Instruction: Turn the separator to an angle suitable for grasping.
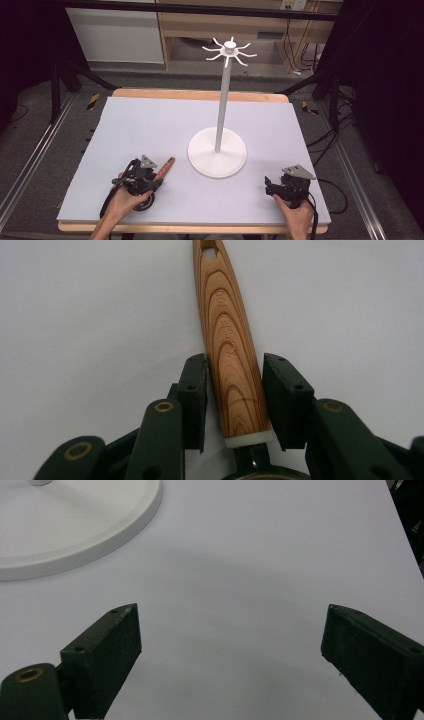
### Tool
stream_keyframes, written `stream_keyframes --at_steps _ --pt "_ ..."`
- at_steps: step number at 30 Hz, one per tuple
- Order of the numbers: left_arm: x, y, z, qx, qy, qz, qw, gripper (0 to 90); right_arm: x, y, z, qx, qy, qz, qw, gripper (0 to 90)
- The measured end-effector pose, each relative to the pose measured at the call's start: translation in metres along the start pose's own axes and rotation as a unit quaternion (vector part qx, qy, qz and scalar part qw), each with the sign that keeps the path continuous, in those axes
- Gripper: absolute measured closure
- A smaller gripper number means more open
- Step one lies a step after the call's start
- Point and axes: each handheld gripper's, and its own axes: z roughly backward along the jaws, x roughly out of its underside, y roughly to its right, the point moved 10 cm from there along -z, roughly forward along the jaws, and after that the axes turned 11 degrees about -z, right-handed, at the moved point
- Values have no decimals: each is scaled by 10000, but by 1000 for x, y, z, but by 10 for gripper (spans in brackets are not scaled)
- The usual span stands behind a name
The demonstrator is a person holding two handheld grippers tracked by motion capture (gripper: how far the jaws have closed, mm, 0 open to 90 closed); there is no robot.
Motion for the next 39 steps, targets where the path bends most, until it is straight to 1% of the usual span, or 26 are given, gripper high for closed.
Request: stream_keyframes --at_steps 3,5,7,8,9,10,12,16,21,24,26,27,29,34,39 --pt "-1 -1 0 31 -78 46 10000 632 0 1 1 18 9 -7 10000 96" --pt "-2 -1 0 15 -151 72 9999 641 0 1 1 14 17 -2 10000 96" --pt "-2 -1 0 20 -237 46 9997 651 0 2 1 25 1 -25 10000 97" --pt "-2 -2 0 33 -300 77 9995 658 0 2 1 29 -2 -39 10000 97" --pt "-2 -2 0 33 -300 77 9995 666 0 2 1 42 3 -55 10000 97" --pt "-3 -2 -1 39 -353 111 9993 672 1 3 2 46 3 -66 10000 97" --pt "-3 -2 -1 15 -376 69 9993 675 0 3 3 36 24 -60 10000 96" --pt "-3 -3 -1 51 -309 122 9994 679 0 3 4 21 42 -60 10000 97" --pt "-4 -3 0 85 -325 76 9994 681 1 3 3 26 20 -36 10000 97" --pt "-3 -5 4 12 -283 21 9996 692 0 2 4 21 30 -47 10000 97" --pt "-3 -8 9 -31 -245 36 9997 702 0 3 4 24 36 -35 10000 97" --pt "-1 -9 11 9 -227 87 9997 703 1 3 4 22 35 -49 10000 97" --pt "0 -9 12 56 -181 120 9997 704 1 3 4 20 38 -32 10000 97" --pt "2 -9 13 14 -229 61 9997 703 1 2 4 20 25 -29 10000 97" --pt "3 -8 14 -8 -270 -4 9996 703 1 3 3 22 11 -21 10000 97"
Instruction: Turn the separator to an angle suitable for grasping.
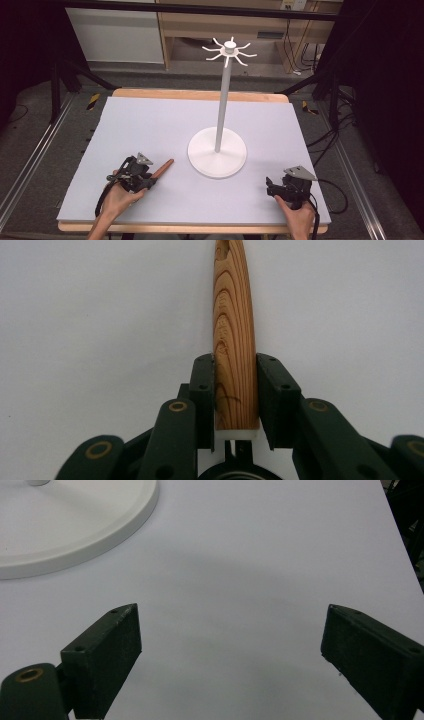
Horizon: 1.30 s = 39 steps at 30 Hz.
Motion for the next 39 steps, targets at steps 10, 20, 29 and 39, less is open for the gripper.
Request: stream_keyframes --at_steps 10,20,29,39 --pt "2 4 -8 9 -120 -101 9999 675 0 -2 -1 -20 -15 -34 10000 97" --pt "-19 1 -3 79 70 -148 9998 549 -1 0 0 -19 -37 -56 10000 105" --pt "-26 -1 -18 151 -182 -321 9992 585 -1 -1 1 -58 -49 -80 9999 107" --pt "-25 0 -26 196 -347 -311 9987 628 -1 -1 0 -71 -94 -94 9999 110"
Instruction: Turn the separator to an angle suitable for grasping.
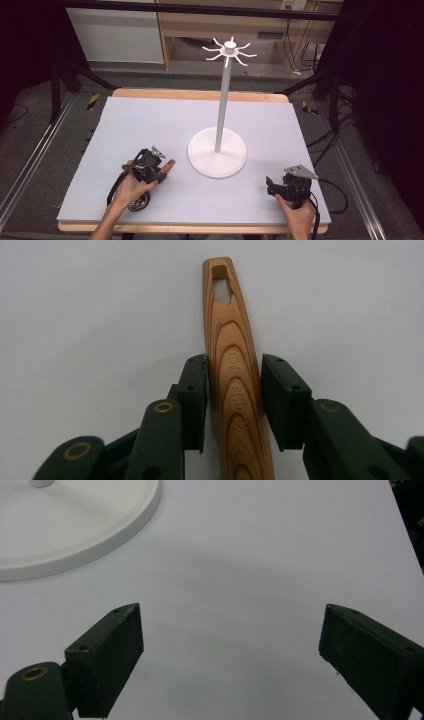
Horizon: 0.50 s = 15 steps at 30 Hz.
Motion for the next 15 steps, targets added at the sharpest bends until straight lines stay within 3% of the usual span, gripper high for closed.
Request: stream_keyframes --at_steps 15 --pt "-2 1 -1 -105 -153 231 9996 655 0 -2 -3 -50 -31 68 10000 110"
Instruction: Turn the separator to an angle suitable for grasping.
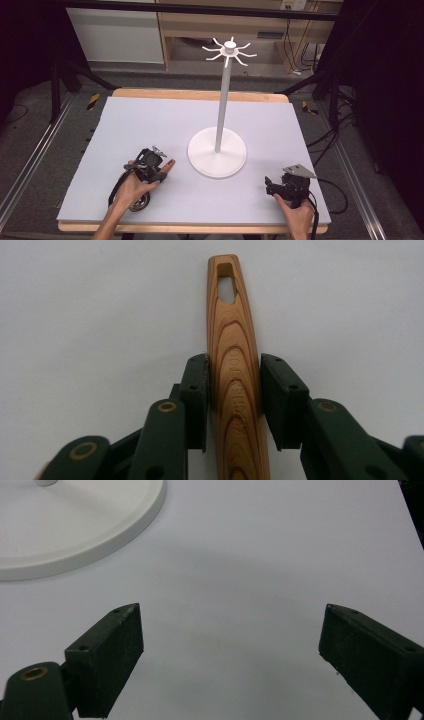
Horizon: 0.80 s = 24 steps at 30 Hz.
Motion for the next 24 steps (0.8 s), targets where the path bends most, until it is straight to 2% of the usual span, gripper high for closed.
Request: stream_keyframes --at_steps 7,10,15,21,24 --pt "0 -1 0 49 40 39 10000 672 1 0 -1 13 -45 -6 10000 110" --pt "1 -2 1 112 115 84 9998 672 1 0 -1 4 -50 -13 10000 111" --pt "0 -3 2 76 258 143 9995 673 2 1 -1 -1 -50 -10 10000 110" --pt "-4 -4 14 23 483 67 9988 674 2 2 -1 -5 -48 -40 10000 111" --pt "-5 -5 20 5 608 110 9981 675 2 1 0 -14 -52 -32 10000 111"
